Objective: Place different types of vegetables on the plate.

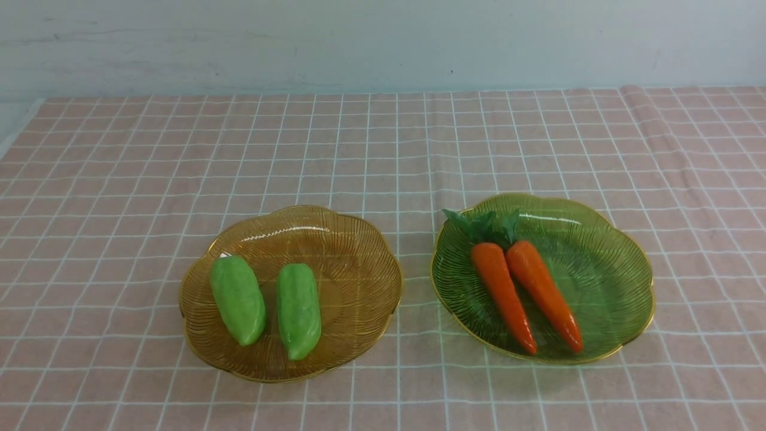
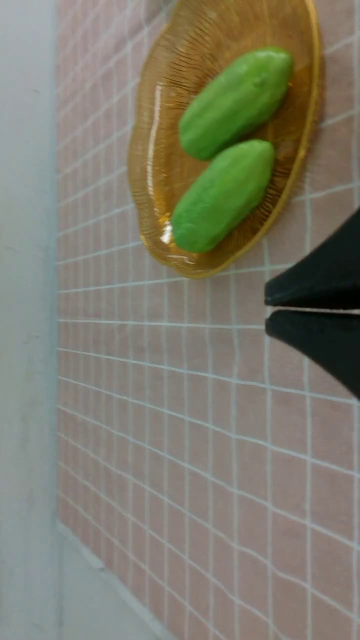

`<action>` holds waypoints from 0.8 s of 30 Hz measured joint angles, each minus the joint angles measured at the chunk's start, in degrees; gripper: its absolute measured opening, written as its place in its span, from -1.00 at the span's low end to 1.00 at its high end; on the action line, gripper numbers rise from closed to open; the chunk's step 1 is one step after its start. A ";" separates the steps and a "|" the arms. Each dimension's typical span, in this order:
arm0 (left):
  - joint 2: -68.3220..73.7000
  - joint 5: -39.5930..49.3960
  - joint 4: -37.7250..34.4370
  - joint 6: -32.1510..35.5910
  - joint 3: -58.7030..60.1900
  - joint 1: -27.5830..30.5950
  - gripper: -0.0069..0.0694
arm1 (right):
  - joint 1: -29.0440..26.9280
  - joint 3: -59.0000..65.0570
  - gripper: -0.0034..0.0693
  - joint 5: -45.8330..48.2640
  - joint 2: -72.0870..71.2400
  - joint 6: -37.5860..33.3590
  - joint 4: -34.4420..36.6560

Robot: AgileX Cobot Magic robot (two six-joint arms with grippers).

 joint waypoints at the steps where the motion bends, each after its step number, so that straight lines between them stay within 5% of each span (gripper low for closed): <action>1: 0.00 -0.30 0.29 0.51 2.07 0.00 -0.83 | 0.00 0.00 -0.95 0.00 0.00 0.00 0.00; 24: -0.11 -4.92 0.89 3.72 8.92 -0.11 -0.83 | -0.15 0.11 -0.95 -0.01 0.00 -0.24 0.00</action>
